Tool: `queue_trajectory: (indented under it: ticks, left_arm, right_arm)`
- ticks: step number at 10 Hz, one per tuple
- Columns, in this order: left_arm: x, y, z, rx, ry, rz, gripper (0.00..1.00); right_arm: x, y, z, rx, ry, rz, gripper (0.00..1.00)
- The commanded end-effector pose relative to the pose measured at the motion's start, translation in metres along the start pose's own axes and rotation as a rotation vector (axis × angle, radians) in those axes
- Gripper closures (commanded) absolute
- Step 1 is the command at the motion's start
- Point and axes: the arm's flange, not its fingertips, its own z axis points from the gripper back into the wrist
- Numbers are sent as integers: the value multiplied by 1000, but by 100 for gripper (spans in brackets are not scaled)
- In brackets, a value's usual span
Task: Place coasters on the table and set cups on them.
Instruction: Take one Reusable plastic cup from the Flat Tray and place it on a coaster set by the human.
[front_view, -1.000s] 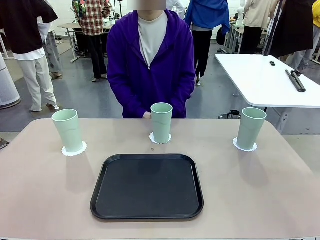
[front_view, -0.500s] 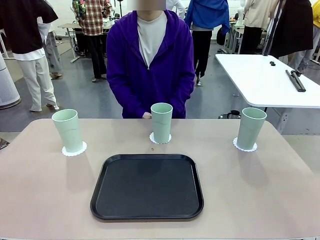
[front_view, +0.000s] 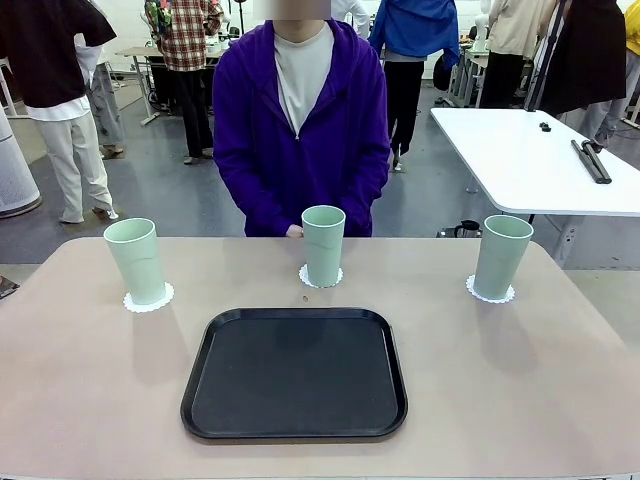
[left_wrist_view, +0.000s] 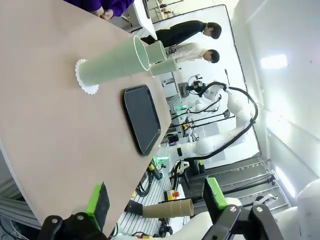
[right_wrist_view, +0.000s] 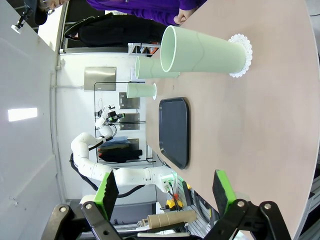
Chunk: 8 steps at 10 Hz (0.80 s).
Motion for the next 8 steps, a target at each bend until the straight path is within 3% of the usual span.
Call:
queue_trajectory:
  ticks: [1,8]
  left_arm:
    - [-1,-2,-1,1,-1,5,0]
    - [-1,-2,-1,1,-1,5,0]
  right_arm:
    - [0,1,0,-6,-4,2,0]
    - [0,1,0,-6,-4,2,0]
